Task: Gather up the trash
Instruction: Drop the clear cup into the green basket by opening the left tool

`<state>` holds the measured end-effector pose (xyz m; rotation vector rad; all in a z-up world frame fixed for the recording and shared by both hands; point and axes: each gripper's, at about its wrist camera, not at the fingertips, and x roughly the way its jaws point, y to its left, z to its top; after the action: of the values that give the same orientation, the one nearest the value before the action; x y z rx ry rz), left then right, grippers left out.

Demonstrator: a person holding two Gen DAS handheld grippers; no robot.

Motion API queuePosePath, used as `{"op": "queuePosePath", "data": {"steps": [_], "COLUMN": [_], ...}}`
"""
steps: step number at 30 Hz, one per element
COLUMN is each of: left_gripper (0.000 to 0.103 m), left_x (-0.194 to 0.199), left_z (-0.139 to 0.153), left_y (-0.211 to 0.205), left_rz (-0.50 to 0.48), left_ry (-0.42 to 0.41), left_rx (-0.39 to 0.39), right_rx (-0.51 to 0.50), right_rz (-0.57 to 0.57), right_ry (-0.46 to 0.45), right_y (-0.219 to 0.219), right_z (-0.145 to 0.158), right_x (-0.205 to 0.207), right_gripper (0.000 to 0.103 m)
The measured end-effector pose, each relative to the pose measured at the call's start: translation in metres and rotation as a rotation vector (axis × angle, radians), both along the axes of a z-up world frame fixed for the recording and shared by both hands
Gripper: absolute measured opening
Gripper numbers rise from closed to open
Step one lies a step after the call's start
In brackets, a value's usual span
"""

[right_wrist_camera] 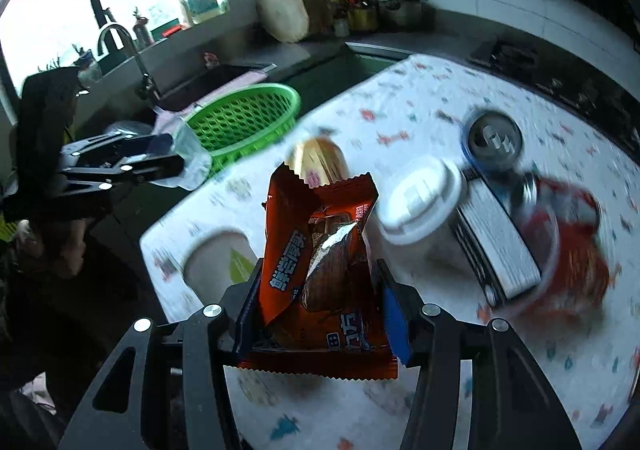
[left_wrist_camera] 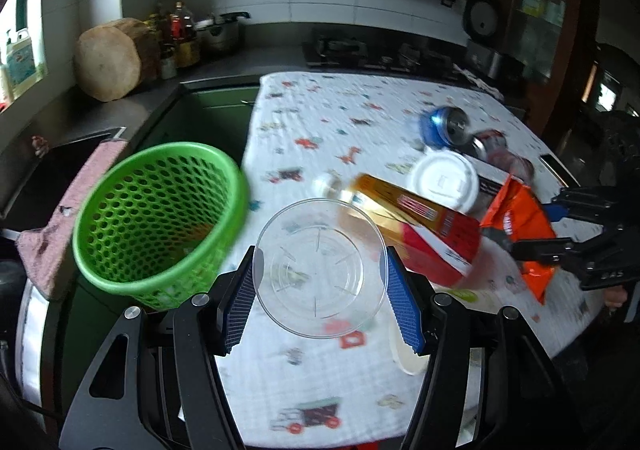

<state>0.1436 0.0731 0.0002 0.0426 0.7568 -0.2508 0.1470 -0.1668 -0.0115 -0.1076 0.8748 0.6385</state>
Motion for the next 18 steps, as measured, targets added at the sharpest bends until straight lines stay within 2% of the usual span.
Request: {"op": "queuePosePath", "data": {"steps": [8,13,18], "left_gripper": [0.060,0.060,0.061], "left_x": [0.037,0.074,0.101], "left_z": [0.010,-0.005,-0.024], "left_y": [0.059,0.098,0.121], "left_rz": [0.135,0.232,0.295], "left_ry": [-0.006,0.043,0.089], "left_rx": [0.000,-0.026,-0.030], "right_rx": [0.029,0.044,0.053], "right_rz": [0.065,0.096,0.123], "right_ry": [-0.038,-0.023,-0.004], "right_y": [0.049,0.085,0.117], "right_z": [0.033,0.040,0.043], "right_x": [0.032,0.056,0.077], "right_gripper": [0.051,0.051,0.051]}}
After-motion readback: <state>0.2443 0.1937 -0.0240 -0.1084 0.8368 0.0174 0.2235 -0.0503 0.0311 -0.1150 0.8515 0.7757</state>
